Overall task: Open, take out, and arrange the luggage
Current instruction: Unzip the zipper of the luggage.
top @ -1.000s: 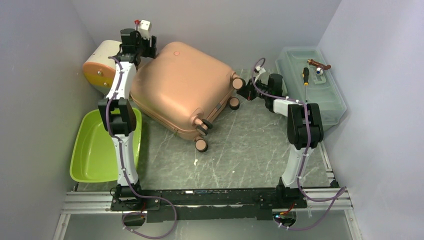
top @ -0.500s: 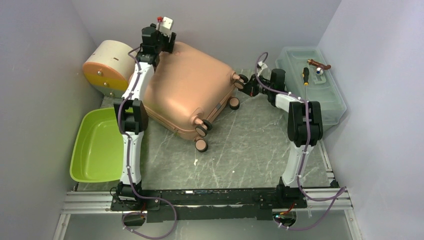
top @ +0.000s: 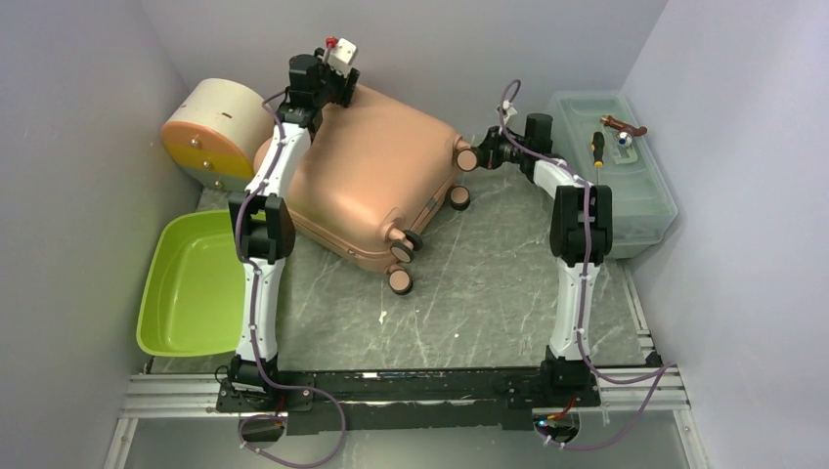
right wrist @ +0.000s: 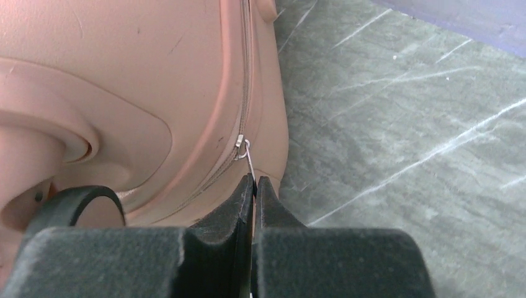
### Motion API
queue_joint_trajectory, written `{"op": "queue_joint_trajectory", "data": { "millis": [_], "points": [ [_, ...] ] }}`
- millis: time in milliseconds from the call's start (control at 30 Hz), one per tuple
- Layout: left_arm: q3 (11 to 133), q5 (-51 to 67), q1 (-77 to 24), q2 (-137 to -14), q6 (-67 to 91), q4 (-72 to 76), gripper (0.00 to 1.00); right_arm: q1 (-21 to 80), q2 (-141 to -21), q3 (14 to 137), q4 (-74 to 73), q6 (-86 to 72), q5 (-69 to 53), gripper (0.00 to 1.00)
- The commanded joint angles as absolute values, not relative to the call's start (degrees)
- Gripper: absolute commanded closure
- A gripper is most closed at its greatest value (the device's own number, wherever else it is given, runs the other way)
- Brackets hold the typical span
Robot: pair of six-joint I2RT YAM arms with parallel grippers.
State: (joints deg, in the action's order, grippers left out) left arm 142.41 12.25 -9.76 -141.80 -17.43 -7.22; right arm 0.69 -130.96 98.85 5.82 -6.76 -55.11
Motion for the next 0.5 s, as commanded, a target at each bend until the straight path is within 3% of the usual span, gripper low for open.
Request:
{"op": "queue_joint_trajectory", "data": {
  "millis": [0,467],
  "points": [
    [139.54,16.28,-11.18,-144.86,-19.72,-22.53,0.34,-0.61,-135.71,107.31,3.82,-3.68,-47.32,1.0],
    [139.44,16.27,-11.54,-142.59,-17.17,-24.19,0.35,6.48,-143.02,122.65,-3.21,11.13,-45.41,1.0]
  ]
}}
